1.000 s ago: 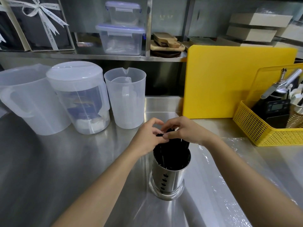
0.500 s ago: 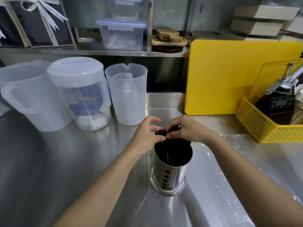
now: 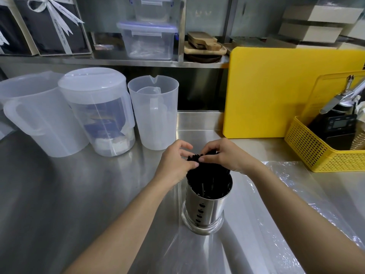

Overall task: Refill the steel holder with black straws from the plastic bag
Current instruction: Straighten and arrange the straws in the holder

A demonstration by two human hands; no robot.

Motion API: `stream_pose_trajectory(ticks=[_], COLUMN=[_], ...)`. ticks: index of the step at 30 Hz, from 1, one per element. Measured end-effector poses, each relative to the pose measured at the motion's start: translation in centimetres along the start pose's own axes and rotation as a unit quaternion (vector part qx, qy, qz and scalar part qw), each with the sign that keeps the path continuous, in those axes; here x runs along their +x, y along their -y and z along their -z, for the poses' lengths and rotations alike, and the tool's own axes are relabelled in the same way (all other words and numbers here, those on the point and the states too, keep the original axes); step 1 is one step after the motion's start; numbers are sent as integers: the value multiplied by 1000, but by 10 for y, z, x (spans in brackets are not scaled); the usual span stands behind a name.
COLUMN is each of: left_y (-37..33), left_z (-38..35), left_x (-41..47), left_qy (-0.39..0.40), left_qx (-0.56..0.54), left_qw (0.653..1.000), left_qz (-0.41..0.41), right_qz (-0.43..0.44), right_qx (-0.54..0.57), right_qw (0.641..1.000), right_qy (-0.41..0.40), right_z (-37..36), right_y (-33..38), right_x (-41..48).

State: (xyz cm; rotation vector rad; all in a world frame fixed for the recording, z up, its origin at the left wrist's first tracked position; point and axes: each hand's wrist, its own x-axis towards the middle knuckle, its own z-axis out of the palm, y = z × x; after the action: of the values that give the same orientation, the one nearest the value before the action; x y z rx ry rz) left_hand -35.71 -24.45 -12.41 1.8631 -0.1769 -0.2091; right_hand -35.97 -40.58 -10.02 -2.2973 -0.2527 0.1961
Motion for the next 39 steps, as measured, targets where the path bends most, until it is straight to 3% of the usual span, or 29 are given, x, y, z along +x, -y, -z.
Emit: stream_pose_trajectory(ticks=[17,32,39], left_y=[-15,-11,-5], left_z=[6,2,-2], left_x=[-1,2,3], left_qy=[-27,-10,-29], left_qx=[-7,15,34], left_qw=[999,999,997], left_qz=[-27,-36,-59], right_qz=[-2,85,77], right_qx=[11,48,-19], right_qw=[1000,990,995], right_qy=[-7,-105,-65], right_z=[3,7,7], right_y=[-2,5,7], right_x=[-4,-12,-7])
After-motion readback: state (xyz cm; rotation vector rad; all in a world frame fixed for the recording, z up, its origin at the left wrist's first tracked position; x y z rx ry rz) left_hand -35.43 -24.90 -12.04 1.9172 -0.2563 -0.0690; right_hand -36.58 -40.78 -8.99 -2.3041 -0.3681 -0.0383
